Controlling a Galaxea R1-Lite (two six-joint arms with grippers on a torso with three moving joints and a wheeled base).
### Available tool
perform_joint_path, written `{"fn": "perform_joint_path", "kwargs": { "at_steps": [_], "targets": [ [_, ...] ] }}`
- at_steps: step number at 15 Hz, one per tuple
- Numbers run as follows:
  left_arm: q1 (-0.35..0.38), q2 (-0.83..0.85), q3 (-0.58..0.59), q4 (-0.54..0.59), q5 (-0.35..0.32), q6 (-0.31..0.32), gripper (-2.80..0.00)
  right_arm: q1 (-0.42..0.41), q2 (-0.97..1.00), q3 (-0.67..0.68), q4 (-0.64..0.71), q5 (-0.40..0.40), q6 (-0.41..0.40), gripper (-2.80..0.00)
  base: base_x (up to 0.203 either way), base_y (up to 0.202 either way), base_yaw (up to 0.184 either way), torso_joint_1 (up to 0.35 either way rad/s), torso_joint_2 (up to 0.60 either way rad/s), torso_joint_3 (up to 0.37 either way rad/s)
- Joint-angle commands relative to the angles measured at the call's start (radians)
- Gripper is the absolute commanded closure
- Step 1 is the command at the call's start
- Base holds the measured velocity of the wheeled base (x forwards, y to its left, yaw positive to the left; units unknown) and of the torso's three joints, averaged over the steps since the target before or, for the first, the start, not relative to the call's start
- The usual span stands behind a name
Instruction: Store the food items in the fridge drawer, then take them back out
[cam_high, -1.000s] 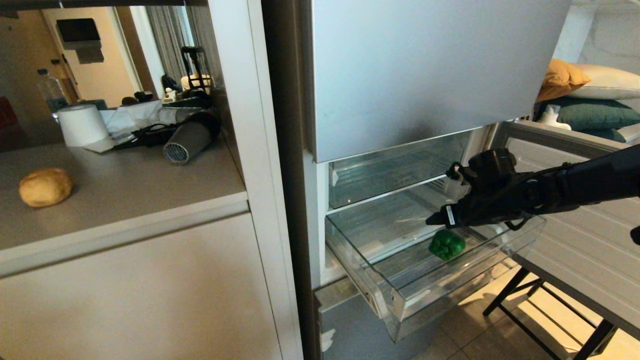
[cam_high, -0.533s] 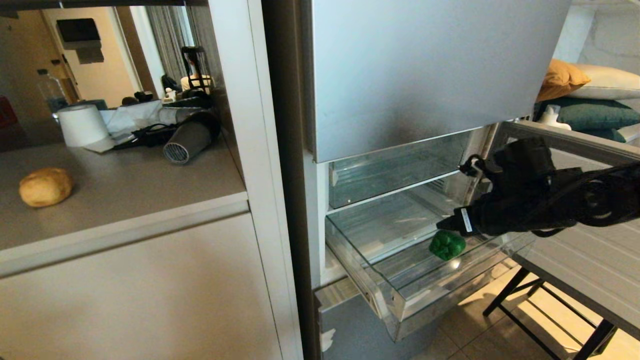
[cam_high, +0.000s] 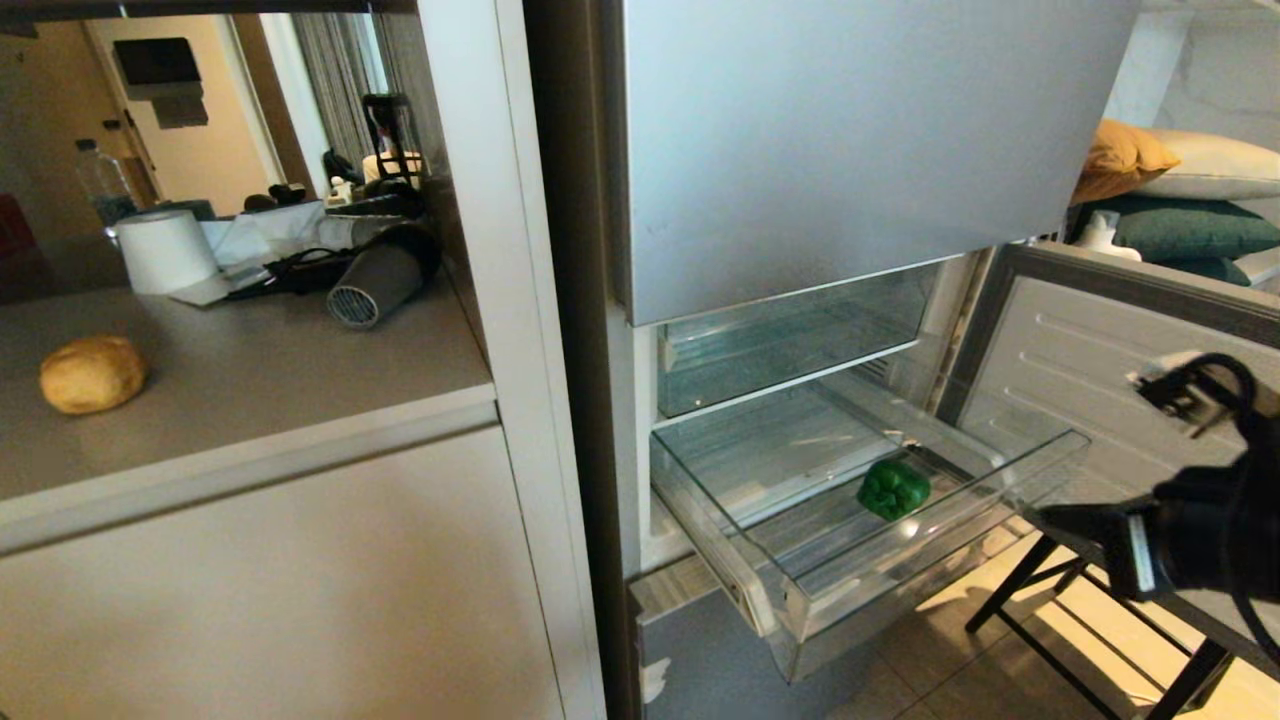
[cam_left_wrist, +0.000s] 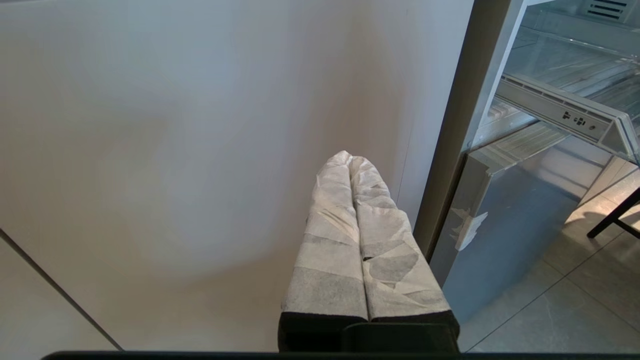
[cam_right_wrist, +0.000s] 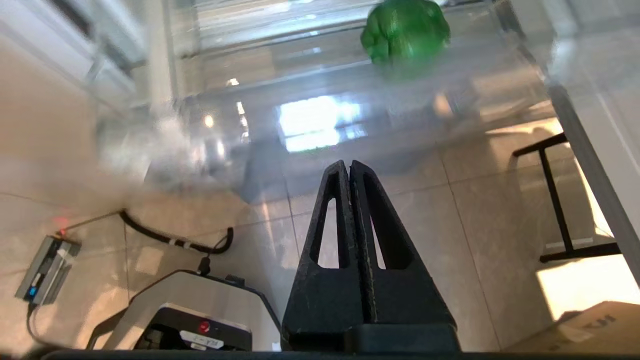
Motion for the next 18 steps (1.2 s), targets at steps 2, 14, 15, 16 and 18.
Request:
{"fn": "perform_joint_path", "kwargs": {
  "at_steps": [2,14,15,16,18],
  "targets": [
    [0.000,0.000,0.003,-0.001,0.000,0.000,0.00,0.001,-0.317,0.135,0.002,0.002,0.002,0.00,0.000,0.000,0.000,0.000,0.00,0.000],
    [0.000,0.000,0.003,-0.001,0.000,0.000,0.00,-0.009,-0.627,0.279,0.098,-0.031,0.057,0.00,0.000,0.000,0.000,0.000,0.00,0.000],
    [0.000,0.000,0.003,-0.001,0.000,0.000,0.00,-0.009,-0.629,0.280,0.098,-0.047,0.058,0.00,0.000,0.000,0.000,0.000,0.00,0.000],
    [0.000,0.000,0.003,-0.001,0.000,0.000,0.00,-0.009,-0.631,0.281,0.107,-0.059,0.059,0.00,0.000,0.000,0.000,0.000,0.00,0.000],
    [0.000,0.000,0.003,-0.001,0.000,0.000,0.00,-0.009,-0.634,0.281,0.113,-0.059,0.058,0.00,0.000,0.000,0.000,0.000,0.00,0.000]
  ]
}}
